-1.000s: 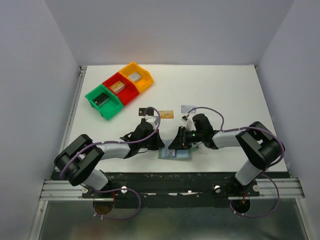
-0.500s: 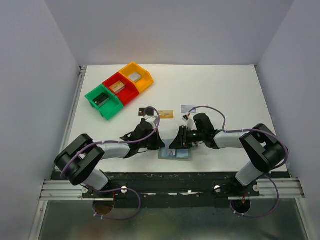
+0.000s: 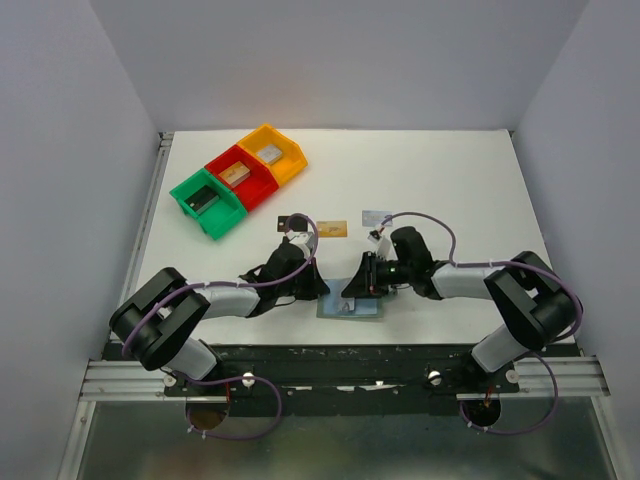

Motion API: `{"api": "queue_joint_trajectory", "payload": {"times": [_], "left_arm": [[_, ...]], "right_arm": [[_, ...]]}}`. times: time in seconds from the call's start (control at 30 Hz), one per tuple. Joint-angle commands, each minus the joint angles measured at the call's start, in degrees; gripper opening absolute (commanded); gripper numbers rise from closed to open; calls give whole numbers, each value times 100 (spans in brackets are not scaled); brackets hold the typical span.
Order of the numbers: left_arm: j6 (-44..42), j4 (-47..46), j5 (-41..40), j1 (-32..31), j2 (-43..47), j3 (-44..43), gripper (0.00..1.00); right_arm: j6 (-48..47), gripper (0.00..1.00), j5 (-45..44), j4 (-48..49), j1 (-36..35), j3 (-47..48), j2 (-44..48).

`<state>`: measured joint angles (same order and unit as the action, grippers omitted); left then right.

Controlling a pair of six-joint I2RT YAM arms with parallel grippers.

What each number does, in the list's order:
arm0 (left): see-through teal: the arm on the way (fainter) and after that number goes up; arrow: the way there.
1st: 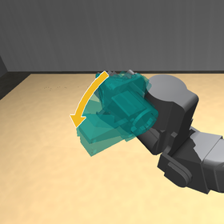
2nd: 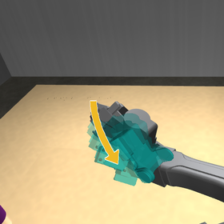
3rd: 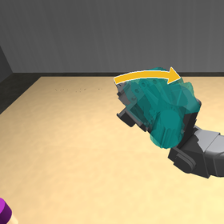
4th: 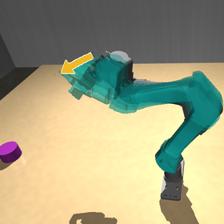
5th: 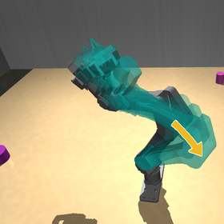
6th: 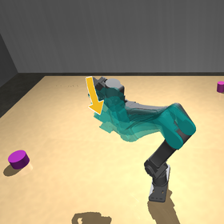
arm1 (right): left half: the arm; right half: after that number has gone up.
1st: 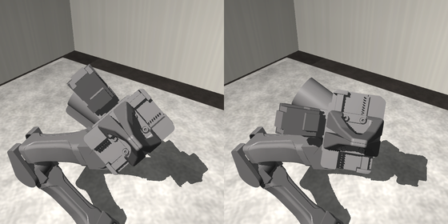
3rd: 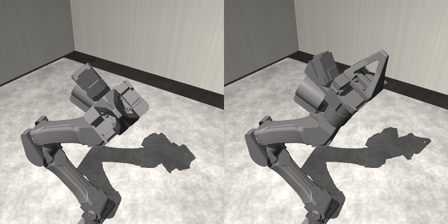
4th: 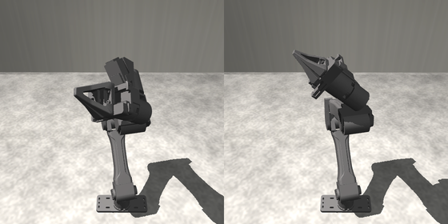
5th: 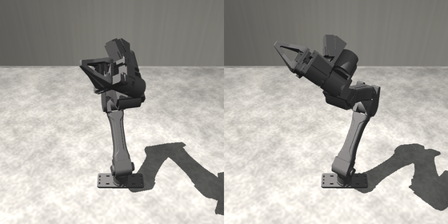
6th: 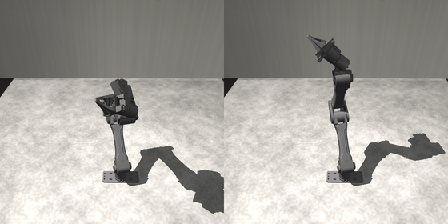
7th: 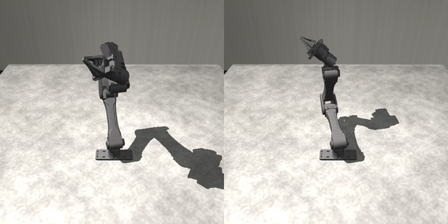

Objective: Take the credit cards out of the card holder
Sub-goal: Remove the credit card from the card holder.

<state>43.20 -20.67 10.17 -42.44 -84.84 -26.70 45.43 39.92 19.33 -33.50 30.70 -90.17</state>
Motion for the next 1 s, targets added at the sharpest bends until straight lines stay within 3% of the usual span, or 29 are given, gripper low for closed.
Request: {"api": "queue_joint_trajectory", "payload": {"times": [0.0,0.77,0.97], "left_arm": [[-40,423,-42,42,-200,209,0],[-13,361,-24,78,-130,297,0],[-5,370,-60,78,-68,323,0]], "right_arm": [[-113,34,-99,-114,54,-73,193],[-377,23,-239,-614,238,15,369],[-473,14,-467,-1027,300,85,404]]}}
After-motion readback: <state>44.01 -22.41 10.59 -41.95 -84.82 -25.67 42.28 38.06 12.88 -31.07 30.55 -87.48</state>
